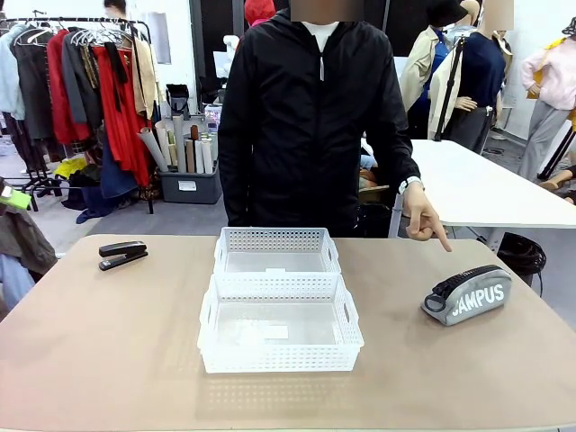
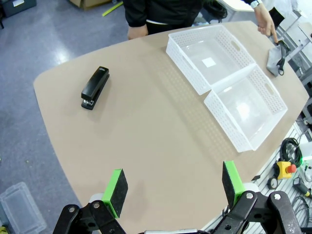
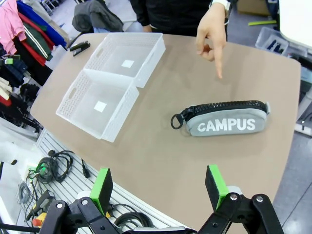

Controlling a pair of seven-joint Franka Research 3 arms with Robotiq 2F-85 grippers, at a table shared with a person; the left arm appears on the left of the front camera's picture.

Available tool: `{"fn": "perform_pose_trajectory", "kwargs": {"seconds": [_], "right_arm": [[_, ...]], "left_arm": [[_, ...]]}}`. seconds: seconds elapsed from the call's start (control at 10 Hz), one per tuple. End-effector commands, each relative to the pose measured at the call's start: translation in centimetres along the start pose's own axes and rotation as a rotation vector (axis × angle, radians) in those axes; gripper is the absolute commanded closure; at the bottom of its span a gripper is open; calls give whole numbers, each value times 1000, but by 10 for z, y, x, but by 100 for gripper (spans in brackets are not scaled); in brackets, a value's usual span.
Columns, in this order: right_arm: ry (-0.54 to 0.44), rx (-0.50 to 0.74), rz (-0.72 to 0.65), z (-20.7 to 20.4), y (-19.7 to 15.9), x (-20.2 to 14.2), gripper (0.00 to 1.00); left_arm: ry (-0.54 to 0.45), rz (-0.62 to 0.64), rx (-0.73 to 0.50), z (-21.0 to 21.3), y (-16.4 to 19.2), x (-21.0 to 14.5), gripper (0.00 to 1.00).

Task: Distribute items into two baskets.
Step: Pick up the Pencil pouch that the person points to.

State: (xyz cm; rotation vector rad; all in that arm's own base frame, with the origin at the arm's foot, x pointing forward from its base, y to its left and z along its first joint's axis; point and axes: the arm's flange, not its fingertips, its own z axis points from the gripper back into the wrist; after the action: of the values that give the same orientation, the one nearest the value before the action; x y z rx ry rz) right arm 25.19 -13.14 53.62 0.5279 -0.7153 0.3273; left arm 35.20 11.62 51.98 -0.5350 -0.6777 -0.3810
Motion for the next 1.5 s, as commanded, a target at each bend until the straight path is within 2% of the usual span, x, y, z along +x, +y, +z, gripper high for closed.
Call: {"fn": "perform_pose_trajectory", "kwargs": {"seconds": [0.0, 1.1, 1.4], "right_arm": [[-11, 15, 5, 1, 1, 0, 0], [0, 0, 0, 0, 0, 0, 0], [220, 113, 197, -30, -13, 41, 0]], "left_arm": [[-8, 1, -10, 0, 1, 1, 0], [-8, 1, -10, 0, 1, 1, 0], [-8, 1, -10, 0, 1, 1, 0]]}}
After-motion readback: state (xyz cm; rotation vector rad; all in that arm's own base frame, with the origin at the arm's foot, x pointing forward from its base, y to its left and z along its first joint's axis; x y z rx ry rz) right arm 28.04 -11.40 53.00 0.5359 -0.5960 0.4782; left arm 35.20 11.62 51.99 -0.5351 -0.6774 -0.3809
